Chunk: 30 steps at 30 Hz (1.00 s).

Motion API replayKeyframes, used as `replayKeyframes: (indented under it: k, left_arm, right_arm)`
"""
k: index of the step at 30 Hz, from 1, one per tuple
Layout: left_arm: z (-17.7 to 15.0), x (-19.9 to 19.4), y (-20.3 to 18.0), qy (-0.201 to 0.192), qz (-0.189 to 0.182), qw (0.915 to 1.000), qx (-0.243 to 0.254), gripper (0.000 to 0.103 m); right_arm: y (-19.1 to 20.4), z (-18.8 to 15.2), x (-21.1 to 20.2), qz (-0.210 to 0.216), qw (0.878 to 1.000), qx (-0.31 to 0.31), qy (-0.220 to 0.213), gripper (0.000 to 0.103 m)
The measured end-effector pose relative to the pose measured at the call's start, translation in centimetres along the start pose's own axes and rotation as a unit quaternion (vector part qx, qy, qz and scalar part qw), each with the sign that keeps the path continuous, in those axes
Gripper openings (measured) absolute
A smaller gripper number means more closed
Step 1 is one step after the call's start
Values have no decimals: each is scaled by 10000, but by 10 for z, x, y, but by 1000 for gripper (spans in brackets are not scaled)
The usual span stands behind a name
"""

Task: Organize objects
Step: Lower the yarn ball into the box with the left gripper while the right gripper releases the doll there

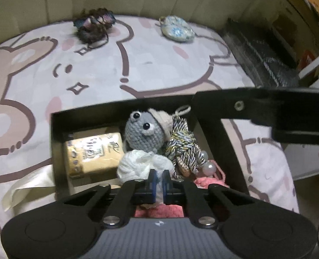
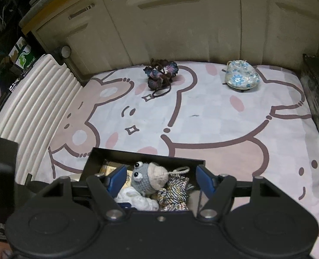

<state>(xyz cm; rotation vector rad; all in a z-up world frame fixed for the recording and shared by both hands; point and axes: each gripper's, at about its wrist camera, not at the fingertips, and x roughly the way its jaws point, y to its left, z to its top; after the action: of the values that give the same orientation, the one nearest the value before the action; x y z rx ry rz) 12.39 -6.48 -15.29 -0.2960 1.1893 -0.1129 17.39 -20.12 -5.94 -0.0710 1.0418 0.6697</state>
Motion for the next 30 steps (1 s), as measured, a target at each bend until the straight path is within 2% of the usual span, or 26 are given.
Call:
replayKeyframes:
  k: [7, 17, 21, 30]
  left_arm:
    - [-3, 9, -5, 164, -10, 9998, 147, 3]
    - [-5, -6, -14, 70, 56, 9996, 250, 5]
    - [-5, -20, -16, -104, 2, 9997, 231, 6]
    - [-5, -52, -14, -540, -27, 9985, 42, 22]
  right_arm:
    - [-9, -3, 4, -47, 9999, 51, 95, 71]
    - [-6, -5, 0, -12, 10000, 22, 73, 71]
    - [-7, -5, -8, 8, 10000, 82, -50, 71]
    - [-6, -6, -27, -1, 9994, 161, -293, 72]
